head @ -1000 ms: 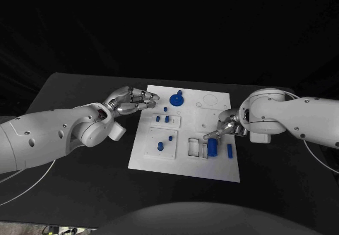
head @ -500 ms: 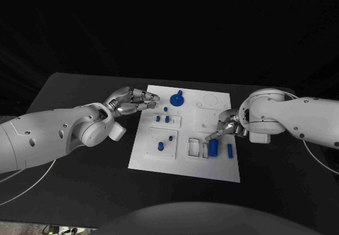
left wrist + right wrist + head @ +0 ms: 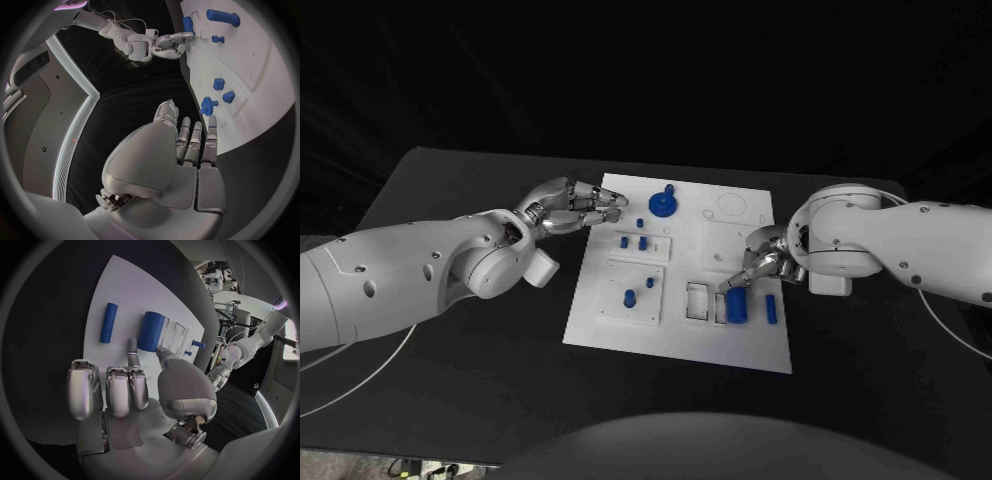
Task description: Assemble the parts on the task board
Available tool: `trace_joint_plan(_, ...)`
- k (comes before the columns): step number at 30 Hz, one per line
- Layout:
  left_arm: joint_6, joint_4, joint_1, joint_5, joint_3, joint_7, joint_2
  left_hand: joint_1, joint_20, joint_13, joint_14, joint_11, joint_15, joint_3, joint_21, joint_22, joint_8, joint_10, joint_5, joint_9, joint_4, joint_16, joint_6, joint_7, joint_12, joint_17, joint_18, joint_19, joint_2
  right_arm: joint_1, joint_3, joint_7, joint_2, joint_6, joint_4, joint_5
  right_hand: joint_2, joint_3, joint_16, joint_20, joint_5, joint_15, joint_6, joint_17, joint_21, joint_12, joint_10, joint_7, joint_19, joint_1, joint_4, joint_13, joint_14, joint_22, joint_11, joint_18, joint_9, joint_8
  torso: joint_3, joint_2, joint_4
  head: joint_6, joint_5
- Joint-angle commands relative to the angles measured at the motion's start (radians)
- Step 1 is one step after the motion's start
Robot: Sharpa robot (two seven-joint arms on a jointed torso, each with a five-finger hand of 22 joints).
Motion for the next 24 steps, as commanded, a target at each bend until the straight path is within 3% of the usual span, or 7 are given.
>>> trace_joint_plan(1,0.02,0.0,0.0,0.004,0.0,0.002,0.003,0.002,0.001,0.001,0.005,0.002,-0.001,-0.001,0.004,-0.001,0.007,0.007,0.0,0.001,0.002,0.007,0.007,0.001,0.003,0.001,-0.015,0.008,-0.002,-0.005,-0.004,-0.005,0.001,0.007,-0.002,0.017,0.004,0.004,-0.007,-0.005,0.005,-0.011,-0.001,0.205,-0.009,0.004,0.104,-0.007,0.02,0.008,-0.007,0.263,0.091,0.201,-0.008,0.018,0.023,0.009,-0.0001,0.0,-0.0011,0.0,0.001)
trace_joint_plan(10,0.024,-0.004,0.0,0.004,0.0,0.001,0.005,0.002,0.001,0.001,0.005,0.003,0.0,-0.001,0.005,-0.002,0.007,0.007,0.0,0.001,0.002,0.007,0.007,0.002,0.003,0.001,-0.015,0.009,-0.002,-0.006,-0.004,0.0,-0.004,-0.019,-0.002,0.027,0.002,0.024,-0.014,-0.009,0.014,-0.015,-0.03,0.194,-0.026,0.004,0.104,-0.01,0.015,0.01,-0.034,0.263,0.089,0.197,-0.011,0.02,0.116,0.038,-0.0002,0.0,-0.0019,0.0,0.002)
trace_joint_plan(15,0.025,-0.006,-0.001,0.004,0.0,0.001,0.006,0.002,0.001,0.001,0.006,0.003,0.0,-0.002,0.005,-0.002,0.007,0.007,0.0,0.001,0.002,0.007,0.007,0.002,0.003,0.001,-0.015,0.009,-0.002,-0.003,-0.003,0.003,-0.016,-0.044,0.011,0.033,0.001,0.03,-0.018,-0.01,0.017,-0.015,-0.037,0.188,-0.038,0.004,0.104,-0.011,0.01,0.011,-0.04,0.263,0.087,0.193,-0.012,0.023,0.143,0.047,0.0,-0.001,0.0001,0.0,0.001)
trace_joint_plan(24,0.027,-0.01,-0.002,0.004,0.0,-0.002,0.007,0.002,0.001,0.001,0.006,0.003,0.0,-0.002,0.005,-0.002,0.007,0.008,0.001,0.001,0.001,0.008,0.007,0.002,0.003,0.001,-0.015,0.009,-0.002,0.046,-0.003,0.004,-0.052,-0.066,0.061,0.062,0.002,0.044,-0.019,-0.011,0.039,-0.017,-0.046,0.186,-0.044,0.004,0.104,-0.014,0.009,0.014,-0.05,0.263,0.087,0.192,-0.014,0.024,0.184,0.059,-0.0014,-0.001,-0.0012,0.0,-0.001)
